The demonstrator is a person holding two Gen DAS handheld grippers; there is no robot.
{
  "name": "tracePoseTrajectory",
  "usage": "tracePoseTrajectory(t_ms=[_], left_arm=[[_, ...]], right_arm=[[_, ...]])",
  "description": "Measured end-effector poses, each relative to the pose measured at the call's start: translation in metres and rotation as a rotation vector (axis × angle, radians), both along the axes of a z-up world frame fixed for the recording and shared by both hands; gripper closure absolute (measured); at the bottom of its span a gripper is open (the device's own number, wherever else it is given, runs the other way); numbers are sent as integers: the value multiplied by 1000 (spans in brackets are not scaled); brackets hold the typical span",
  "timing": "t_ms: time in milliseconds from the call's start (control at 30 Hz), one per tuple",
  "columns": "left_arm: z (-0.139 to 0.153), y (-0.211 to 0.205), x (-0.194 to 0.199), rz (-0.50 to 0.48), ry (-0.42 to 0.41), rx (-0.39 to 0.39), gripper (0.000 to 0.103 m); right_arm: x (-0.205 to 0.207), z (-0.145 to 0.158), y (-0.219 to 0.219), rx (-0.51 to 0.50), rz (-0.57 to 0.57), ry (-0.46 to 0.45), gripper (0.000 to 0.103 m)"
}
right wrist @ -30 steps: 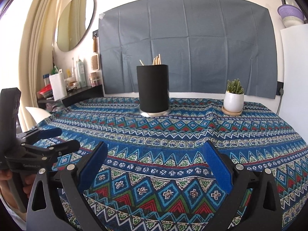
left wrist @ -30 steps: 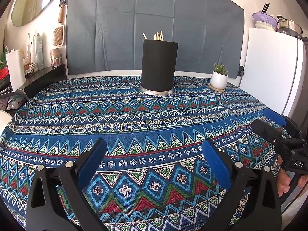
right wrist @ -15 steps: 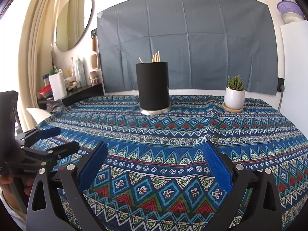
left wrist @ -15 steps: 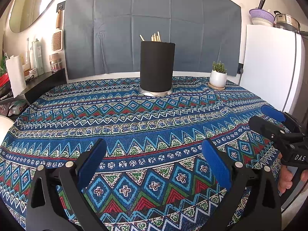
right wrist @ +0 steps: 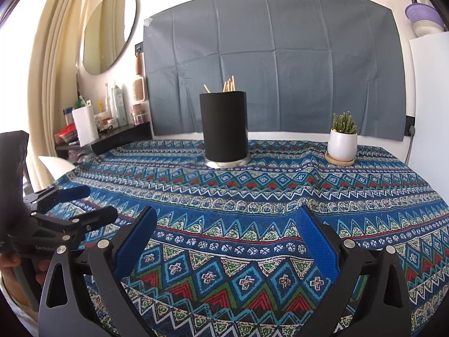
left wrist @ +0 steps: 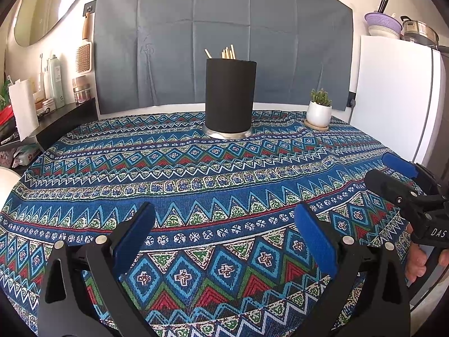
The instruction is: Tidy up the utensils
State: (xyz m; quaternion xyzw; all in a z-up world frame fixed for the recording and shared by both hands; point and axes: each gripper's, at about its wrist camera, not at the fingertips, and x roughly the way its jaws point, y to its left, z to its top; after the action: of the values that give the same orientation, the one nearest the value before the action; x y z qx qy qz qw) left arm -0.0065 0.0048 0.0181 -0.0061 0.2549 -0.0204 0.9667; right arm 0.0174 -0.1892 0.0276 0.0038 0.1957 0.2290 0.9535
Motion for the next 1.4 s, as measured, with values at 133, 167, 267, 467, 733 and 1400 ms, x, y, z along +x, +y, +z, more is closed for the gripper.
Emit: tracePoseTrajectory(t_ms=[133, 167, 267, 467, 733, 1400], left_arm=[[0, 0, 0, -4, 4, 2, 6], [0, 0, 0, -6, 5, 2, 6], [0, 1, 1, -12, 11, -3, 6], [-1, 0, 1, -18, 12, 0, 6], [-1, -1, 1, -15, 11, -2, 6], [-3, -3, 8, -43, 63, -3, 6]], right_arm=[[-1, 0, 0, 3, 0, -4, 8], [-1, 0, 0, 2, 0, -5, 8], [-3, 0, 1, -1, -1, -9, 8], [-3, 0, 2, -2, 0, -8, 8], [-3, 1, 1, -2, -12, -4, 8], [-5, 1, 1, 1, -2, -17, 8]])
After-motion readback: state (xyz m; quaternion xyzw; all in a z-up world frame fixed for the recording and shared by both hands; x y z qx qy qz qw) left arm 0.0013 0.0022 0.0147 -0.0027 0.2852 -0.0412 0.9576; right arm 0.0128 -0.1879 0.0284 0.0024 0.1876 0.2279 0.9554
